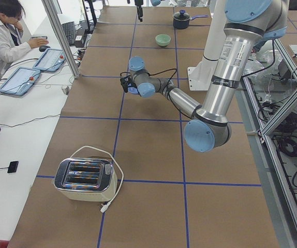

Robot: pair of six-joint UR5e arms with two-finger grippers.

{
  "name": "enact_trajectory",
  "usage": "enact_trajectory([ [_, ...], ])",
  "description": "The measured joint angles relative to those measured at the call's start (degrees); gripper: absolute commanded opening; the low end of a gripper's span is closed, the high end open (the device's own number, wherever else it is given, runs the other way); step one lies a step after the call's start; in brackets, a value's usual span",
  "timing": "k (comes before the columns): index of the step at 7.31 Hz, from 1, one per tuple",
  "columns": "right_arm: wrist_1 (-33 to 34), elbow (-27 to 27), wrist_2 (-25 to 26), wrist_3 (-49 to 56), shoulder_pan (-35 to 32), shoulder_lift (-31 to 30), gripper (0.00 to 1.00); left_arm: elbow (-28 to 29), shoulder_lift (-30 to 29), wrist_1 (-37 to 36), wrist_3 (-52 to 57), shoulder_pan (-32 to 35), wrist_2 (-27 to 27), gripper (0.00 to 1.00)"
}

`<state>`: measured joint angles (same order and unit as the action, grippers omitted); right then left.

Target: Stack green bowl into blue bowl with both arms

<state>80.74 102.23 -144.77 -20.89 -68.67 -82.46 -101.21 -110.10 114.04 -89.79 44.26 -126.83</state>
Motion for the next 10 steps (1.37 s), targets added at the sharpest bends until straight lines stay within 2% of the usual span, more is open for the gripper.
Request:
enact_trajectory([
  [2, -7.7, 1.1, 3.5, -0.4, 1.0, -3.8, 0.97, 0.0, -8.5, -10.9, -2.3, -4.4, 4.5, 0.01],
  [3, -12.4, 1.2, 4.0, -1.1, 1.3, -6.5, 0.98, 0.1, -11.0, -13.9, -2.6, -6.2, 6.2, 0.01],
  [6, -27.1, 1.0, 4.7, -10.0, 5.5, -12.1, 0.95, 1.9, -15.2, -15.4, -5.5, -11.3, 10.9, 0.01],
  [8, -29.5, 0.9, 4.8, -11.7, 8.2, -13.4, 0.89, 5.0, -17.8, -15.1, -6.6, -12.8, 12.8, 0.01],
  [10, -29.7, 0.9, 4.8, -12.0, 10.3, -14.3, 0.88, 7.9, -19.2, -13.5, -6.7, -14.0, 13.4, 0.01],
])
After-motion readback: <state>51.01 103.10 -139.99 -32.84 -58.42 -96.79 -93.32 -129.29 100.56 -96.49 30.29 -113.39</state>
